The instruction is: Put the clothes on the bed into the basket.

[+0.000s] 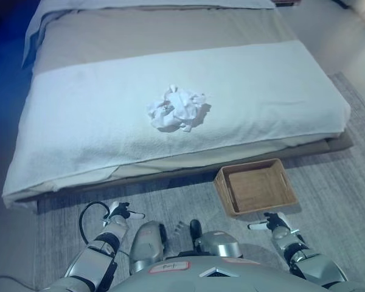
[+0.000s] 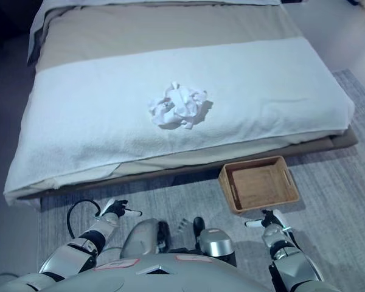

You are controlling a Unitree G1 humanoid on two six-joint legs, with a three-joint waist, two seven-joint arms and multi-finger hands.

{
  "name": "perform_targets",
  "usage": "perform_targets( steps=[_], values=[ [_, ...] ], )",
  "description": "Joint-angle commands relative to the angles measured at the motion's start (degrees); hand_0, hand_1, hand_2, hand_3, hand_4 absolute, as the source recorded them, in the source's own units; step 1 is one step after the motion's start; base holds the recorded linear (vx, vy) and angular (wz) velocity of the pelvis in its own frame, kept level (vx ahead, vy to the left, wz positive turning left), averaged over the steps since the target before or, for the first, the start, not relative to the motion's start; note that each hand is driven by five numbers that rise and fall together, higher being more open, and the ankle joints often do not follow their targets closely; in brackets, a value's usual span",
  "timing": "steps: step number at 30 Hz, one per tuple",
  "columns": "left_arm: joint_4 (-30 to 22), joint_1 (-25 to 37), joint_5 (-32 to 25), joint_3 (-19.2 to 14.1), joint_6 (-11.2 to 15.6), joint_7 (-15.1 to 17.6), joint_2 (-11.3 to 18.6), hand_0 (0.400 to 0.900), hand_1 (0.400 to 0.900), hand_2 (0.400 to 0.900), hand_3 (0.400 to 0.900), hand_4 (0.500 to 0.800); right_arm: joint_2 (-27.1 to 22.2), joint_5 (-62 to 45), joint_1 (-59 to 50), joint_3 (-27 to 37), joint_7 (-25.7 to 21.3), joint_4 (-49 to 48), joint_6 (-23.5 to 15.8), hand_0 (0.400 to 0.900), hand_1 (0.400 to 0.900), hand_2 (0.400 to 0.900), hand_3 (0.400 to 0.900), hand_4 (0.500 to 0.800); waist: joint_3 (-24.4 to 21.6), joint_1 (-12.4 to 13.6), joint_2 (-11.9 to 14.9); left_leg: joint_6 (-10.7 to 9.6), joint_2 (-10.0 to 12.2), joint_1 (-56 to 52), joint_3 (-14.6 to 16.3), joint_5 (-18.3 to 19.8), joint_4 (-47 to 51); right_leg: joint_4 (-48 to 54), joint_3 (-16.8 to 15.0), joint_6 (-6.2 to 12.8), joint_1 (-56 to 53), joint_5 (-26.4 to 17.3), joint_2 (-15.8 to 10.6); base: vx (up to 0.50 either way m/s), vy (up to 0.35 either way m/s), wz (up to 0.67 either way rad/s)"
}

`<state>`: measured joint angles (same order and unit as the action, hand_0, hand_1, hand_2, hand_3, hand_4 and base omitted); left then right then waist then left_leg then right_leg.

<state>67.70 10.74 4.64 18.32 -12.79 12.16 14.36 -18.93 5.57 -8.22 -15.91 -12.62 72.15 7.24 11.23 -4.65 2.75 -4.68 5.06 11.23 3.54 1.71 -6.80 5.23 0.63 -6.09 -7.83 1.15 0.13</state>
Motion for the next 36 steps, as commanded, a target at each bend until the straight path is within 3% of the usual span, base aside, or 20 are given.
perform_targets(
  steps=[1,3,5,7,8,10,13,15,16,17,18,21,22,23,24,25,29,32,36],
  values=[
    [-0.6,-1.0,1.0,0.0,1.0,2.8,2.6,0.900,0.900,0.900,0.900,0.800,-3.6,0.6,-0.1,-0.7,-2.2,-0.4,-1.2,0.900,0.900,0.900,0.900,0.800,-3.9,-0.3,-3.0,0.7,0.4,1.5,2.8,-9.5,11.8,-5.0,-5.4,7.32,-5.7,6.0,2.3,0.56,0.237,-0.76],
    [1.5,-1.3,0.6,-1.2,1.2,2.6,2.4,0.900,0.900,0.900,0.900,0.800,-3.2,1.8,-0.4,-1.4,-1.5,-0.3,-1.0,0.900,0.900,0.900,0.900,0.800,-5.4,0.8,-3.5,0.9,-0.4,-0.3,0.0,-11.9,11.8,-6.8,-7.1,7.90,-7.1,7.6,1.0,0.61,0.278,-1.14],
    [3.6,-2.1,0.8,-1.4,1.3,1.7,2.2,0.900,0.900,0.900,0.900,0.800,-2.6,2.7,-0.4,-2.0,-0.8,-0.6,-0.9,0.900,0.900,0.900,0.900,0.800,-7.3,1.5,-2.7,1.9,-1.5,-2.6,-0.4,-12.7,11.8,-11.5,-8.5,9.74,-7.1,6.7,-1.1,0.61,0.303,-0.72],
    [4.1,-2.0,1.3,-1.0,1.2,1.4,2.4,0.900,0.900,0.900,0.900,0.800,-2.6,2.8,-0.1,-1.8,-0.4,-1.3,-1.1,0.900,0.900,0.900,0.900,0.800,-7.2,2.0,-1.9,4.1,-3.6,-5.1,0.4,-11.1,11.0,-22.6,-8.4,11.08,-3.2,0.1,-3.0,0.48,0.290,-0.22],
    [3.6,-1.4,1.6,-0.5,1.1,1.2,2.5,0.900,0.900,0.900,0.900,0.800,-2.5,3.1,-0.5,-2.2,-0.2,-2.0,-1.2,0.900,0.900,0.900,0.900,0.800,-6.7,1.8,-1.8,5.4,-4.8,-6.0,0.8,-9.5,10.1,-31.1,-8.9,11.10,0.3,-6.6,-3.5,0.37,0.295,-0.09],
    [2.4,-0.2,1.9,0.8,0.9,0.8,2.5,0.900,0.900,0.900,0.900,0.800,-2.1,3.6,-1.7,-3.8,0.1,-4.8,-1.6,0.900,0.900,0.900,0.900,0.800,-4.8,0.7,-2.3,7.2,-6.3,-8.8,0.4,-7.9,9.7,-44.2,-9.3,11.03,6.1,-13.6,-2.2,0.31,0.299,0.12],
    [0.9,1.3,2.7,2.1,0.9,0.7,2.5,0.900,0.900,0.900,0.900,0.800,-2.2,3.7,-3.4,-4.9,-0.4,-8.9,-1.8,0.900,0.900,0.900,0.900,0.800,-2.9,-0.2,-3.8,8.4,-6.5,-12.6,-0.8,-6.6,10.8,-51.6,-6.4,9.46,14.7,-8.0,-1.7,0.29,0.215,0.31],
    [0.4,3.3,2.8,2.8,0.9,1.1,2.3,0.900,0.900,0.900,0.900,0.800,-2.8,3.8,-5.6,-6.0,-0.4,-11.6,-2.0,0.900,0.900,0.900,0.900,0.800,-1.9,-1.3,-4.6,7.9,-6.4,-15.1,-2.3,-5.7,11.1,-42.3,-4.6,8.19,16.5,-2.3,-2.5,0.38,0.082,0.51],
    [0.4,4.3,3.1,3.3,1.0,1.2,1.9,0.900,0.900,0.900,0.900,0.800,-2.9,4.1,-6.8,-6.9,-0.2,-12.8,-2.2,0.900,0.900,0.900,0.900,0.800,-2.2,-1.3,-4.9,7.5,-6.3,-15.8,-2.5,-5.1,11.2,-36.5,-3.8,8.43,17.4,-0.8,-2.4,0.44,-0.023,0.51],
    [0.9,5.0,3.5,3.5,1.2,1.2,1.5,0.900,0.900,0.900,0.900,0.800,-3.4,4.9,-8.8,-8.3,0.1,-15.3,-2.3,0.900,0.900,0.900,0.900,0.800,-2.1,-1.8,-4.6,7.0,-6.8,-17.4,-3.2,-3.9,11.3,-23.0,-3.4,9.53,16.3,-1.0,-1.5,0.45,-0.065,0.49],
    [1.0,5.1,3.7,3.2,1.3,1.3,1.5,0.900,0.900,0.900,0.900,0.800,-4.4,5.1,-10.1,-8.4,0.1,-17.6,-2.5,0.900,0.900,0.900,0.900,0.800,-2.5,-1.9,-4.1,6.5,-7.3,-18.3,-3.6,-3.2,11.6,-16.0,-4.2,10.71,15.9,-2.3,-1.0,0.45,-0.089,0.53],
    [0.7,4.6,4.6,2.5,1.3,1.2,1.7,0.900,0.900,0.900,0.900,0.800,-6.9,6.4,-13.2,-10.3,1.1,-26.4,-2.8,0.900,0.900,0.900,0.900,0.800,-2.5,-1.5,-2.6,5.9,-7.8,-21.2,-4.4,-0.6,11.8,-5.2,-6.3,12.55,15.1,-6.2,0.0,0.40,-0.096,0.56],
    [1.2,6.3,5.0,7.5,0.5,2.0,-1.1,0.900,0.900,0.900,0.900,0.800,11.6,5.3,-32.2,-19.6,-1.3,-19.0,-1.7,0.900,0.900,0.900,0.900,0.800,-3.4,1.3,-2.2,6.1,-8.1,-21.5,-6.4,-0.4,11.6,-4.7,-6.3,11.82,14.1,-6.2,-0.4,0.39,-0.146,0.88],
    [0.1,4.4,4.6,3.7,1.2,2.1,0.7,0.900,0.900,0.900,0.900,0.800,-0.7,8.3,-17.1,-17.7,-0.4,-25.1,-2.6,0.900,0.900,0.900,0.900,0.800,-3.4,0.3,-1.9,5.7,-7.7,-21.6,-6.9,-0.5,11.7,-5.6,-6.5,11.49,13.1,-6.1,-0.5,0.34,-0.158,0.72],
    [-1.4,1.9,3.9,1.9,1.1,2.3,1.9,0.900,0.900,0.900,0.900,0.800,-6.7,10.0,-8.5,-13.0,-0.8,-31.4,-3.7,0.900,0.900,0.900,0.900,0.800,-3.5,-0.9,-2.0,5.4,-7.3,-21.8,-6.2,-0.3,11.8,-7.2,-7.0,11.19,13.3,-6.1,0.3,0.28,-0.175,0.28],
    [-2.1,0.5,4.1,1.1,1.1,2.9,1.6,0.900,0.900,0.900,0.900,0.800,-7.5,10.3,-6.4,-11.5,-0.7,-33.3,-3.9,0.900,0.900,0.900,0.900,0.800,-3.4,-1.4,-2.1,5.1,-7.0,-21.8,-6.4,-0.1,11.8,-6.5,-7.0,10.95,12.9,-6.0,0.5,0.28,-0.147,0.61],
    [-2.4,-1.4,4.8,1.0,0.6,4.0,0.3,0.900,0.900,0.900,0.900,0.800,-7.5,9.6,-2.6,-8.5,-2.2,-32.8,-4.5,0.900,0.900,0.900,0.900,0.800,-4.0,-1.9,-2.6,3.0,-5.4,-19.8,-7.5,0.0,10.9,-3.8,-1.0,9.91,9.9,-4.5,-0.5,0.21,-0.141,1.18],
    [-1.9,-1.0,5.0,1.1,0.0,4.1,-0.2,0.900,0.900,0.900,0.900,0.800,-8.2,8.2,-1.7,-6.5,-3.1,-33.9,-4.5,0.900,0.900,0.900,0.900,0.800,-3.9,-2.2,-2.9,2.5,-4.3,-17.6,-4.0,-0.9,10.9,-2.5,3.3,9.69,8.6,-3.8,-1.7,0.12,-0.101,1.04],
    [-0.4,-0.4,5.0,0.8,-1.3,4.1,-0.2,0.900,0.900,0.900,0.900,0.800,-7.5,9.5,-3.2,-7.1,-4.3,-27.5,-2.0,0.900,0.900,0.900,0.900,0.800,-4.4,-1.8,-3.7,1.6,-3.1,-16.6,-1.8,-1.3,11.8,-0.2,5.5,9.50,7.8,-3.2,-1.3,0.11,-0.094,0.50]
  ],
)
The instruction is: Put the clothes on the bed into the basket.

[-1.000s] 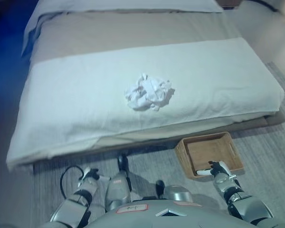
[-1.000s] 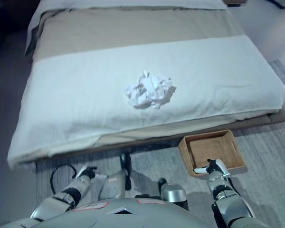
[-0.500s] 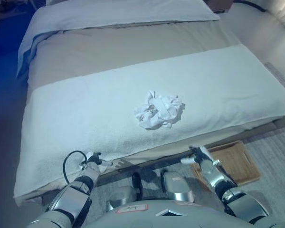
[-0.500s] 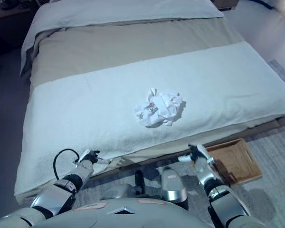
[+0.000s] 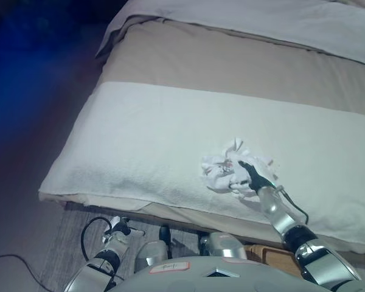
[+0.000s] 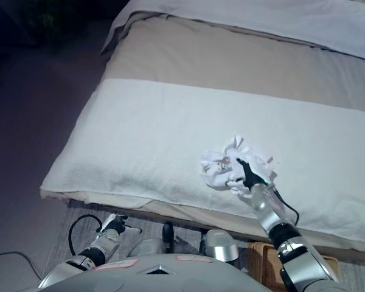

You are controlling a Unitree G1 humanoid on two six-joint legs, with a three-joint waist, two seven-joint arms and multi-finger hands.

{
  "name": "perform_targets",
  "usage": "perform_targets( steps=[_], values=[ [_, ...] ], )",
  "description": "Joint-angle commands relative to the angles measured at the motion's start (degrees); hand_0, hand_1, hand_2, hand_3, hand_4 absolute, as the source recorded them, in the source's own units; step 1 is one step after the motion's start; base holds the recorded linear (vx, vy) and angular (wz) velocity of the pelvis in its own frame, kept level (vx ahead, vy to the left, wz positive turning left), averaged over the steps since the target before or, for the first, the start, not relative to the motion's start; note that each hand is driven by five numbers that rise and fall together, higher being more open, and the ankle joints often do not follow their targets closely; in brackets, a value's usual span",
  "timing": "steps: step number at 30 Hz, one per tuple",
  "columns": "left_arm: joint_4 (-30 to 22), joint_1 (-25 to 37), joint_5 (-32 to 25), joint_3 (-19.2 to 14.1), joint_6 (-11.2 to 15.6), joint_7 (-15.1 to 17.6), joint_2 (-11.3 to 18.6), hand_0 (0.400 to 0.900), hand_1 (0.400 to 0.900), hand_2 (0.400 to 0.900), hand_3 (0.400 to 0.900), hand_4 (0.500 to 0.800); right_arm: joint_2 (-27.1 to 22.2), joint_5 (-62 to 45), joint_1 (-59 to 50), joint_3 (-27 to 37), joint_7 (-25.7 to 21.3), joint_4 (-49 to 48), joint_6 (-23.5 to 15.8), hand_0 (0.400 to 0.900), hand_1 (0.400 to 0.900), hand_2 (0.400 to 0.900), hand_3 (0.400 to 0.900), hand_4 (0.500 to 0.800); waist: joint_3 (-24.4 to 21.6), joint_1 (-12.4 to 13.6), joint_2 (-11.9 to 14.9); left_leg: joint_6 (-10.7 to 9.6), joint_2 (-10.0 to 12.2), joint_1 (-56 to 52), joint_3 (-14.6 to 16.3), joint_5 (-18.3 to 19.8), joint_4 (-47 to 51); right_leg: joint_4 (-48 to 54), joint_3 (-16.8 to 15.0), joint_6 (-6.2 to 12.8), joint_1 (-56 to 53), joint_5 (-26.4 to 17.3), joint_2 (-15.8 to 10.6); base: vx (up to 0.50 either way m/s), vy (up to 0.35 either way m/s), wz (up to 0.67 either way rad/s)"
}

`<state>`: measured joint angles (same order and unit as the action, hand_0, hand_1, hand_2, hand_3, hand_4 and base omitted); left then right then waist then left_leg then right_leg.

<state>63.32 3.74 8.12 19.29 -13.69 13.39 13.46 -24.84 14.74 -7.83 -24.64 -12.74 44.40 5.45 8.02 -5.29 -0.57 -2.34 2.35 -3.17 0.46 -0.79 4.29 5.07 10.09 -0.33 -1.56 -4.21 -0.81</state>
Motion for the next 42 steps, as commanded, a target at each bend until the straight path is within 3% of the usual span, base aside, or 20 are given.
perform_targets(
  steps=[1,15,29,30,31,32,36,42],
  values=[
    [4.6,6.6,1.6,-0.5,-0.5,2.8,1.1,0.900,0.900,0.900,0.900,0.800,-1.3,0.6,-3.9,1.7,-4.6,2.4,0.2,0.900,0.900,0.900,0.900,0.800,-1.5,-1.0,-0.7,-1.0,0.0,-2.1,1.4,1.3,0.7,-0.1,-3.7,3.67,1.5,2.5,-0.2,0.14,-0.074,0.16],
    [6.4,10.1,-1.6,-0.5,-0.9,5.3,2.1,0.900,0.900,0.900,0.900,0.800,1.8,0.0,-13.3,-3.2,-6.7,11.2,1.6,0.900,0.900,0.900,0.900,0.800,-0.6,0.7,-3.9,-1.9,1.5,3.1,1.5,0.5,0.7,-0.1,-4.0,3.24,7.1,3.0,0.7,0.02,-0.021,0.04],
    [8.5,18.7,-6.9,2.3,-0.4,9.0,0.3,0.900,0.900,0.900,0.900,0.800,4.1,-2.4,-23.4,-4.8,-10.3,21.5,4.3,0.900,0.900,0.900,0.900,0.800,2.3,1.7,-8.3,-2.5,-0.4,14.8,2.1,-2.0,0.7,-0.1,-5.0,4.24,19.1,-1.3,-1.2,-0.07,0.040,0.00],
    [8.6,19.4,-7.3,2.6,-0.2,9.2,0.1,0.900,0.900,0.900,0.900,0.800,3.9,-2.6,-24.4,-4.8,-10.7,22.1,4.5,0.847,0.847,0.847,0.847,0.768,2.3,1.7,-8.6,-2.6,-0.5,15.6,2.3,-2.1,0.7,-0.1,-5.2,4.35,19.9,-1.6,-1.3,-0.05,0.029,-0.14],
    [8.8,20.2,-7.7,2.8,-0.2,9.3,-0.1,0.900,0.900,0.900,0.900,0.800,3.9,-2.7,-25.5,-4.8,-10.9,22.6,4.7,0.761,0.761,0.761,0.761,0.716,2.1,1.7,-8.7,-2.7,-0.5,16.4,2.5,-2.3,0.7,-0.1,-5.4,4.40,20.7,-1.9,-1.4,-0.04,0.025,-0.16],
    [8.9,21.2,-8.2,2.8,-0.1,9.6,-0.1,0.900,0.900,0.900,0.900,0.800,3.8,-2.9,-26.9,-4.8,-11.2,23.1,4.8,0.400,0.400,0.400,0.400,0.500,2.1,1.8,-8.9,-2.7,-0.6,16.9,2.7,-2.4,0.7,-0.1,-5.6,4.52,21.3,-2.1,-1.5,-0.02,0.022,-0.17],
    [9.5,24.3,-9.2,3.5,0.1,10.7,-0.6,0.900,0.900,0.900,0.900,0.800,3.9,-2.8,-30.4,-5.5,-11.9,24.9,5.4,0.400,0.400,0.400,0.400,0.500,2.1,1.7,-9.4,-2.9,-0.8,18.3,3.2,-2.5,0.7,-0.1,-6.2,4.69,22.8,-2.8,-1.6,-0.01,0.023,-0.17],
    [9.3,23.8,-8.7,3.3,0.5,10.8,-0.8,0.900,0.900,0.900,0.900,0.800,3.8,-2.9,-29.7,-5.3,-12.4,24.5,5.0,0.400,0.400,0.400,0.400,0.500,1.1,1.3,-9.5,-2.9,-0.7,17.7,3.9,-2.1,0.7,-0.1,-6.8,4.58,22.5,-2.7,-1.7,0.03,-0.003,-0.10]
  ],
)
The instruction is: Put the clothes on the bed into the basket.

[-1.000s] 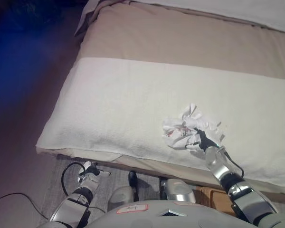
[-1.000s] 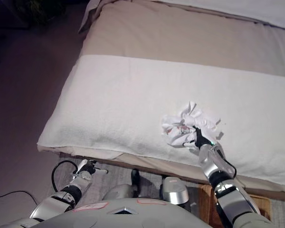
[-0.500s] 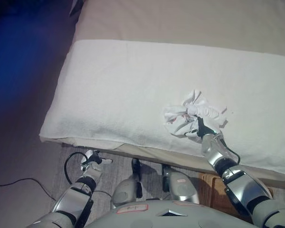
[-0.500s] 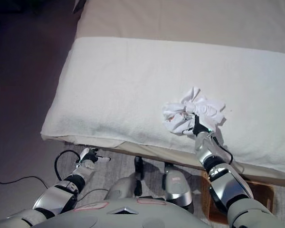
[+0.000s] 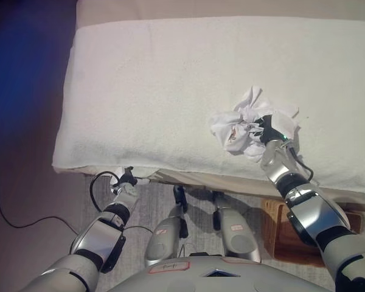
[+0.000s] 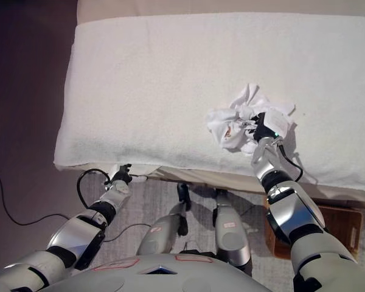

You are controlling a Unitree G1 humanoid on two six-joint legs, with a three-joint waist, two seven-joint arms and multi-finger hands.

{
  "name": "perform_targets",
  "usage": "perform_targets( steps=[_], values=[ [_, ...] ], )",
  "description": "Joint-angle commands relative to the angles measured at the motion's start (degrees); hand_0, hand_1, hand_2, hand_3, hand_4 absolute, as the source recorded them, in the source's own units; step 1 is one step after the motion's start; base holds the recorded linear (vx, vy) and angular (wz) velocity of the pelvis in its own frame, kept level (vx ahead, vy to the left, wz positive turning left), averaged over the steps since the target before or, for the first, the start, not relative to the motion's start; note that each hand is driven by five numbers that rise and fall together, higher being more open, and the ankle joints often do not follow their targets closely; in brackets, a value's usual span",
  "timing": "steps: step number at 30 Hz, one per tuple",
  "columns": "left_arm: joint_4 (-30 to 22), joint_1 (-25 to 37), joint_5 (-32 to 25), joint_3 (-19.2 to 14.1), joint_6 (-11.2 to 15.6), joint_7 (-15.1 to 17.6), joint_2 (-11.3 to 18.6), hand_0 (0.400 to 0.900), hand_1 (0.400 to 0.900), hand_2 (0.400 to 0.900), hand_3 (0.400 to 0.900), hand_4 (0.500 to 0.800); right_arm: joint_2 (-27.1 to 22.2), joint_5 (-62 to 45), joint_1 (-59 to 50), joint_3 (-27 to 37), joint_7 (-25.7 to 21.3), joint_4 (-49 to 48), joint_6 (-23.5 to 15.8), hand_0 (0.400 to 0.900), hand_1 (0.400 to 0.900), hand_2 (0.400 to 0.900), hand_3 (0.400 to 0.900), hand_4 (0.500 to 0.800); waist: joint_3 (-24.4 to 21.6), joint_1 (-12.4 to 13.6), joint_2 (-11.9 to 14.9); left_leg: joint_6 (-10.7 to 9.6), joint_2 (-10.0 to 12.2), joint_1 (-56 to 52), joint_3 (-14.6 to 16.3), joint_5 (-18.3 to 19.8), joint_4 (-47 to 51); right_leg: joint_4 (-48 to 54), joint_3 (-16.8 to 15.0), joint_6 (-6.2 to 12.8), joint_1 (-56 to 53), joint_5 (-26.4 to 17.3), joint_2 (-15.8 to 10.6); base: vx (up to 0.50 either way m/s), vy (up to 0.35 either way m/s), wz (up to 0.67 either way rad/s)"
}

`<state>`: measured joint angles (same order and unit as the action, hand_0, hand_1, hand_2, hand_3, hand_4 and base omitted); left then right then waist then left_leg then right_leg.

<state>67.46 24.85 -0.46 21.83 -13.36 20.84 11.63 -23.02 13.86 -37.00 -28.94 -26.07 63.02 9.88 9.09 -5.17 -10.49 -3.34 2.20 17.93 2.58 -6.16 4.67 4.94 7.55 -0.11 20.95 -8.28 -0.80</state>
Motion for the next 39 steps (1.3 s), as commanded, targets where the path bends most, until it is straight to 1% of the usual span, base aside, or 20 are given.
perform_targets(
  steps=[1,7,8,9,12,18,19,20,28,30,35,39],
  values=[
    [5.1,2.1,0.0,0.7,0.2,3.2,0.9,0.900,0.900,0.900,0.900,0.800,2.1,-2.0,0.1,-0.9,0.9,5.7,0.5,0.400,0.400,0.400,0.400,0.500,-0.2,1.1,0.5,-1.9,-0.5,-3.8,1.9,3.4,0.3,0.1,-4.3,4.30,-0.3,1.5,-1.7,0.04,-0.009,-0.11],
    [4.9,-3.4,1.6,-0.8,0.0,2.1,1.0,0.900,0.900,0.900,0.900,0.800,1.2,-2.7,8.4,2.4,1.4,3.6,-0.2,0.400,0.400,0.400,0.400,0.500,-2.1,0.2,1.1,-1.2,-0.5,-8.8,2.4,5.3,0.3,0.1,-5.2,3.98,-4.5,3.0,-1.2,0.05,-0.006,-0.14],
    [4.9,-3.4,1.6,-0.8,0.0,2.1,1.0,0.900,0.900,0.900,0.900,0.800,1.2,-2.7,8.4,2.4,1.4,3.5,-0.2,0.400,0.400,0.400,0.400,0.500,-1.9,0.2,1.1,-1.2,-0.4,-8.9,2.4,5.3,0.3,0.1,-5.3,3.98,-4.7,3.0,-1.2,0.06,0.011,-0.32],
    [5.0,-5.1,2.1,-1.1,-0.2,1.4,1.2,0.900,0.900,0.900,0.900,0.800,0.7,-3.4,11.2,4.0,1.7,2.9,-0.4,0.400,0.400,0.400,0.400,0.500,-2.3,-0.3,1.4,-0.9,-0.4,-11.7,2.9,6.1,0.3,0.1,-5.8,4.01,-7.0,3.6,-0.9,0.07,0.014,-0.42],
    [4.7,-7.0,3.2,-1.6,-0.5,0.7,1.3,0.900,0.900,0.900,0.900,0.800,0.2,-4.8,15.2,6.8,2.2,1.3,-0.9,0.400,0.400,0.400,0.400,0.500,-2.7,-1.5,2.2,-0.5,-0.4,-16.5,4.4,7.5,0.3,0.1,-7.5,4.17,-10.8,4.4,-0.2,0.04,0.024,-0.52],
    [3.1,-8.5,4.5,-1.9,-0.6,-0.3,2.0,0.900,0.900,0.900,0.900,0.800,-1.4,-6.2,19.4,11.1,3.0,1.8,-1.2,0.400,0.400,0.400,0.400,0.500,-4.8,-3.6,3.7,0.5,-0.7,-22.3,8.0,9.3,0.3,0.1,-10.7,4.87,-14.4,4.4,0.9,-0.05,0.025,-0.49],
    [3.1,-8.5,4.5,-1.9,-0.6,-0.3,2.0,0.900,0.900,0.900,0.900,0.800,-1.4,-6.2,19.4,11.1,3.0,1.8,-1.2,0.400,0.400,0.400,0.400,0.500,-4.8,-3.6,3.7,0.5,-0.7,-22.3,8.0,9.3,0.3,0.1,-10.7,4.87,-14.4,4.4,0.9,-0.10,0.012,-0.43],
    [2.2,-8.5,4.9,-1.9,-0.7,-0.5,2.3,0.900,0.900,0.900,0.900,0.800,-2.5,-6.7,20.1,12.8,3.2,1.8,-1.1,0.400,0.400,0.400,0.400,0.500,-5.5,-4.2,4.2,0.8,-0.7,-23.4,9.0,9.6,0.3,0.1,-11.5,5.24,-15.1,4.0,1.2,-0.10,0.010,-0.38],
    [-1.4,-8.2,6.9,-1.8,-1.4,-1.5,3.6,0.900,0.900,0.900,0.900,0.800,-9.7,-9.2,22.4,21.2,2.7,1.2,-0.1,0.400,0.400,0.400,0.400,0.500,-7.4,-6.7,4.9,1.6,-1.0,-26.0,11.8,10.7,0.3,0.1,-13.2,6.36,-17.0,3.2,1.7,-0.08,0.020,-0.32],
    [-2.1,-7.8,6.6,-1.9,-1.3,-1.6,4.0,0.900,0.900,0.900,0.900,0.800,-11.7,-9.8,22.2,22.7,2.9,3.1,0.2,0.400,0.400,0.400,0.400,0.500,-7.6,-6.7,5.1,1.8,-1.2,-26.2,12.5,10.5,0.3,0.1,-13.7,6.62,-17.0,2.7,1.8,-0.06,0.013,-0.20],
    [-3.5,-5.5,7.2,-1.0,-1.1,-2.6,5.4,0.900,0.900,0.900,0.900,0.800,-18.2,-12.8,22.4,29.1,3.7,10.1,1.0,0.400,0.400,0.400,0.400,0.500,-8.4,-7.1,5.1,1.8,-1.3,-27.0,12.7,10.7,0.3,0.1,-13.3,6.92,-18.0,2.7,1.4,-0.03,-0.007,0.01],
    [-4.7,-4.0,7.6,0.1,-0.9,-3.6,6.1,0.900,0.900,0.900,0.900,0.800,-24.1,-14.1,23.1,33.5,4.3,13.8,1.2,0.400,0.400,0.400,0.400,0.500,-8.5,-7.4,4.9,1.8,-1.4,-27.4,12.4,10.8,0.3,0.1,-12.7,7.04,-18.7,3.0,1.1,-0.01,-0.007,0.05]
  ],
)
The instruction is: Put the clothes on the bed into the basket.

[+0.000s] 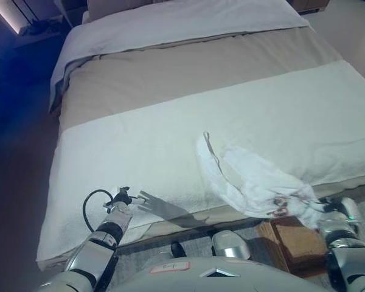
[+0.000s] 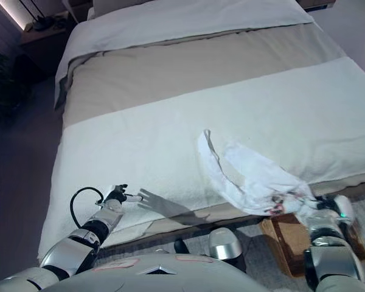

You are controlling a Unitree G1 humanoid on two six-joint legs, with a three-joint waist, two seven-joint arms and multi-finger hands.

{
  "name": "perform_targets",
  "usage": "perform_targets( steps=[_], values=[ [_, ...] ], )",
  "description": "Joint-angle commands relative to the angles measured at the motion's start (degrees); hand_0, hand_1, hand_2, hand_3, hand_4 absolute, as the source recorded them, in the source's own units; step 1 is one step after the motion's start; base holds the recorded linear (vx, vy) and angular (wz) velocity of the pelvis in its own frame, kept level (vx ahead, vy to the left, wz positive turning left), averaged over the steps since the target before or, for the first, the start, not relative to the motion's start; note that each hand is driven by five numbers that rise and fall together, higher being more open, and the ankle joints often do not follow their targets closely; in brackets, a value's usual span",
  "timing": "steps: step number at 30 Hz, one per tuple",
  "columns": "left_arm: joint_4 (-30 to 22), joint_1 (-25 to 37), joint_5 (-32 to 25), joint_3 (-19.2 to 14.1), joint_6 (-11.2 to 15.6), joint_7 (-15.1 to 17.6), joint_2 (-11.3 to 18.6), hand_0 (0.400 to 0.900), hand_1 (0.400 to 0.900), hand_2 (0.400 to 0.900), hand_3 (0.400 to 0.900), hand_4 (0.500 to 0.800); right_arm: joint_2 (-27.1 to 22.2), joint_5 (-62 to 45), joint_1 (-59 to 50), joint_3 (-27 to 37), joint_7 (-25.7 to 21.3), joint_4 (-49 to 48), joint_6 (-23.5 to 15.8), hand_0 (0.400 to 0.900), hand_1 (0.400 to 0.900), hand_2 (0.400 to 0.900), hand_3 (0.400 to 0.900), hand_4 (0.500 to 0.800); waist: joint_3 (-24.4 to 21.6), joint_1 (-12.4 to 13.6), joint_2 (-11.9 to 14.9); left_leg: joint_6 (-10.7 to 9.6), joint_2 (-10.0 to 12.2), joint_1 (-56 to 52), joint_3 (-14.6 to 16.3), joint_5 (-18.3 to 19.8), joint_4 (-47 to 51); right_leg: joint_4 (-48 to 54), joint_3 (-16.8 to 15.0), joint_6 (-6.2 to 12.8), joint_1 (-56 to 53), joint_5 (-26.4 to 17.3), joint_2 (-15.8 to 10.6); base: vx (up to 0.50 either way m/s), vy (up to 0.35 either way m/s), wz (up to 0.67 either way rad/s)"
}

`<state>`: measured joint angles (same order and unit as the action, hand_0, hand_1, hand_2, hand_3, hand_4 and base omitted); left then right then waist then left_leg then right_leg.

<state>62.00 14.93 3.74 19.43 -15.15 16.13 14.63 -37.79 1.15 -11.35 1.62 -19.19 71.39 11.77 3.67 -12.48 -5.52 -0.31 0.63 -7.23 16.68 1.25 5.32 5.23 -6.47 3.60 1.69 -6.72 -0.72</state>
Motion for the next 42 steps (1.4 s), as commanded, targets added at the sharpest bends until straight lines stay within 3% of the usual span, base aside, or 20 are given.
perform_targets(
  steps=[1,13,25,32,42],
  values=[
    [0.3,6.2,3.4,2.6,0.9,1.0,3.2,0.900,0.900,0.900,0.900,0.800,-10.5,-1.5,-2.4,3.8,-2.6,5.9,-0.6,0.400,0.400,0.400,0.400,0.500,-3.1,-0.1,-0.1,-1.2,0.2,-2.2,-1.8,3.3,-0.3,-0.2,1.3,3.35,0.5,1.5,1.0,0.00,0.000,0.00],
    [-4.9,6.8,3.4,4.3,1.9,-0.6,4.2,0.900,0.900,0.900,0.900,0.800,-25.0,3.0,-0.7,9.9,-0.2,11.9,1.1,0.400,0.400,0.400,0.400,0.500,-2.5,-0.2,-1.1,-1.1,0.0,-2.9,-2.0,3.4,-0.3,-0.2,1.4,3.45,-0.3,2.0,1.0,0.00,-0.003,-0.01],
    [-7.1,5.6,3.8,4.2,1.8,-0.7,4.0,0.900,0.900,0.900,0.900,0.800,-32.8,5.4,5.7,18.5,-2.4,2.5,2.3,0.400,0.400,0.400,0.400,0.500,-2.3,-1.4,-2.0,-1.3,0.1,-2.6,-2.5,3.4,-0.3,-0.2,2.1,3.07,-0.6,2.5,0.7,0.01,-0.005,0.02],
    [-8.4,4.7,4.1,3.3,1.6,-1.0,4.4,0.900,0.900,0.900,0.900,0.800,-32.8,7.3,7.0,19.4,-3.2,-5.4,3.0,0.400,0.400,0.400,0.400,0.500,-2.1,-1.3,-2.2,-1.3,0.1,-2.4,-2.4,3.5,-0.3,-0.2,2.1,2.97,-0.4,2.6,0.8,0.01,-0.004,-0.02],
    [-7.6,5.1,4.2,3.5,1.4,-1.6,4.7,0.900,0.900,0.900,0.900,0.800,-28.2,5.4,3.9,13.6,-0.3,-2.9,1.1,0.400,0.400,0.400,0.400,0.500,-1.7,-0.4,-1.7,-1.6,0.4,-2.3,-3.0,3.2,-0.3,-0.2,3.0,2.60,-0.9,3.0,0.7,0.01,-0.016,0.05]
  ],
)
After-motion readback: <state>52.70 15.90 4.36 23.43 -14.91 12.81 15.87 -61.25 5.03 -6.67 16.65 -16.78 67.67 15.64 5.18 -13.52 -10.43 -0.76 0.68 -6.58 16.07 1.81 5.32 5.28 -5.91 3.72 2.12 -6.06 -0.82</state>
